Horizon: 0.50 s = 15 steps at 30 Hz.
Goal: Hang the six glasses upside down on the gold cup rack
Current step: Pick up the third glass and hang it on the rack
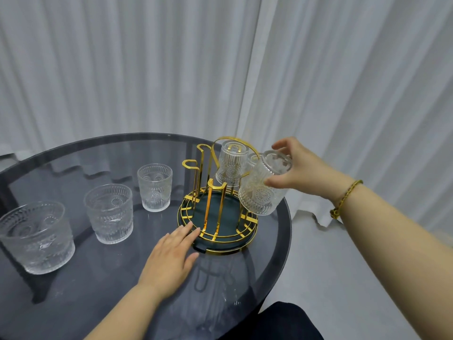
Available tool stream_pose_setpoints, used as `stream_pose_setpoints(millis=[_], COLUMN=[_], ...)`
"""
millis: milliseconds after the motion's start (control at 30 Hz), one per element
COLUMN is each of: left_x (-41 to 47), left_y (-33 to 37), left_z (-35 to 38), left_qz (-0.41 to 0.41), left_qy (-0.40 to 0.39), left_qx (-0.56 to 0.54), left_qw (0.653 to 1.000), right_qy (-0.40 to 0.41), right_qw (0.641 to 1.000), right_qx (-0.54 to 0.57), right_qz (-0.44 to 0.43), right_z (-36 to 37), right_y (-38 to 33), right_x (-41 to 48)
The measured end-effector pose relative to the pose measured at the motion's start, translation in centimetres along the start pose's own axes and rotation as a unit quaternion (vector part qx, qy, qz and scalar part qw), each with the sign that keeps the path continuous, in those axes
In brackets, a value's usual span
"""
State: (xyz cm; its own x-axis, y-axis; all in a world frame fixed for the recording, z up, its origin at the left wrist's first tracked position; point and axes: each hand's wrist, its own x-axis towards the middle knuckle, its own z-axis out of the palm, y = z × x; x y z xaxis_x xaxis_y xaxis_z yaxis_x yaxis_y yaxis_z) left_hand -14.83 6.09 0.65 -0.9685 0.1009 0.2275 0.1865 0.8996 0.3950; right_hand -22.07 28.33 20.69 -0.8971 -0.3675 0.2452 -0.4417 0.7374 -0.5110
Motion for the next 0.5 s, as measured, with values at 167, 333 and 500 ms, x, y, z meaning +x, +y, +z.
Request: stream_pose_setpoints(millis=[167,333,500], left_x=[0.0,0.0,0.1], left_y=[-0.1,-0.1,-0.1], left_z=[0.1,0.1,0.2], left_qz=[0.001,0.002,0.0], left_qy=[0.005,0.008,0.005], left_qx=[-0.003,-0.006,0.004], left_qw=[1.0,1.0,1.0], right_qy=[-0.026,-0.028,-0.029], right_qw=[1.0,1.0,0.999], right_qx=[0.001,0.0,0.018], right_qz=[-0.012,-0.011,-0.002], right_z=[2.3,3.9,4.4], right_y=[0.7,1.3,1.4], right_x=[-0.2,-0.3,-0.2])
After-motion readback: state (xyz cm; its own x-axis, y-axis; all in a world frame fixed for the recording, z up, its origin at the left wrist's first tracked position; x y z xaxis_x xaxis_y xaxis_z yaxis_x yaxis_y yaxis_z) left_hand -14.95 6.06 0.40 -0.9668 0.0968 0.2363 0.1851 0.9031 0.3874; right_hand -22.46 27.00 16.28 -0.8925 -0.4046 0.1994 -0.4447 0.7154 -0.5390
